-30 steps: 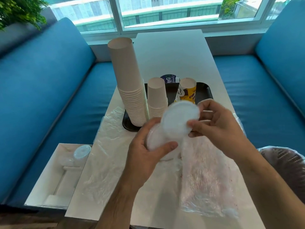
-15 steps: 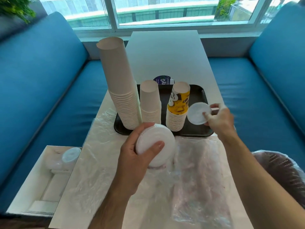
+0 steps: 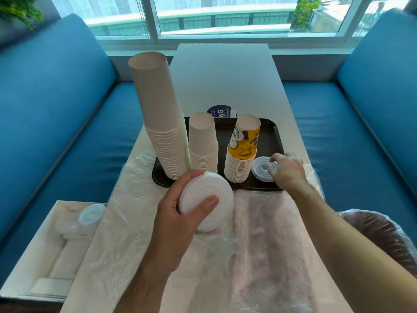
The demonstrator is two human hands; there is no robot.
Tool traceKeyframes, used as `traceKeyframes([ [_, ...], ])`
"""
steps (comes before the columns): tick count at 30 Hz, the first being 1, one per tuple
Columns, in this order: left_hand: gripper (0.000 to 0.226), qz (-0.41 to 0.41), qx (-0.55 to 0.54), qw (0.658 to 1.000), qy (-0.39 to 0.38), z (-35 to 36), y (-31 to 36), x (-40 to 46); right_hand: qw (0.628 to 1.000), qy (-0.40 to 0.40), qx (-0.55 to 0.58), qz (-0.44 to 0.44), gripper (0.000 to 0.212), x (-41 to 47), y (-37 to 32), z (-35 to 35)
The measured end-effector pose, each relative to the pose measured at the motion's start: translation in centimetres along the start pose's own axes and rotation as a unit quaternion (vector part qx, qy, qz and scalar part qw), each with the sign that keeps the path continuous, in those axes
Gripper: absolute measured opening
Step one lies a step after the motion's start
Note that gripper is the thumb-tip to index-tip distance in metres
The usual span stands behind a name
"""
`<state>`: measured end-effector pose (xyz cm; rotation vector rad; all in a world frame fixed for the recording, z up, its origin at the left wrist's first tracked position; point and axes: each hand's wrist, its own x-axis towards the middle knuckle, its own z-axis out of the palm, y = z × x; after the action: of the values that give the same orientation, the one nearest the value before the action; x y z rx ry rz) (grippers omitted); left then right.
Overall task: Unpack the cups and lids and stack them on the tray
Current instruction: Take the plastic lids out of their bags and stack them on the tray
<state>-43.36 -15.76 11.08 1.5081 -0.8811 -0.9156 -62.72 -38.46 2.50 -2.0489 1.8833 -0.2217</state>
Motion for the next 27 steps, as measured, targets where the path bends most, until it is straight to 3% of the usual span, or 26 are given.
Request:
traceKeyframes([
  [4,0.054,0.013,0.016,1.000,0.007,-0.1,-0.1,0.1,0.982,-0.073,0.168,-0.048,0.087,-0.8,-2.6,-1.1],
  [6,0.052,0.015,0.011,1.000,0.005,-0.1,0.0,0.1,0.972,-0.087,0.207,-0.071,0.098,-1.4,-4.3,-0.6],
  [11,0.056,0.013,-0.001,1.000,0.002,-0.6,0.2,-0.3,0.967,-0.040,0.239,-0.077,0.077,-0.4,-6.4,0.3],
  [19,0.048,0.027,-0.016,1.000,0.002,-1.5,0.2,-0.8,0.965,-0.030,0.254,-0.053,0.076,4.1,-10.1,1.1],
  [24,0.046,0.034,-0.018,0.999,0.002,-1.7,0.1,-0.7,0.965,-0.081,0.241,-0.063,0.079,5.1,-10.7,1.7],
  [27,0.047,0.033,-0.026,0.999,0.005,-1.6,0.0,-0.4,0.966,-0.048,0.251,-0.033,0.077,4.2,-9.9,0.7],
])
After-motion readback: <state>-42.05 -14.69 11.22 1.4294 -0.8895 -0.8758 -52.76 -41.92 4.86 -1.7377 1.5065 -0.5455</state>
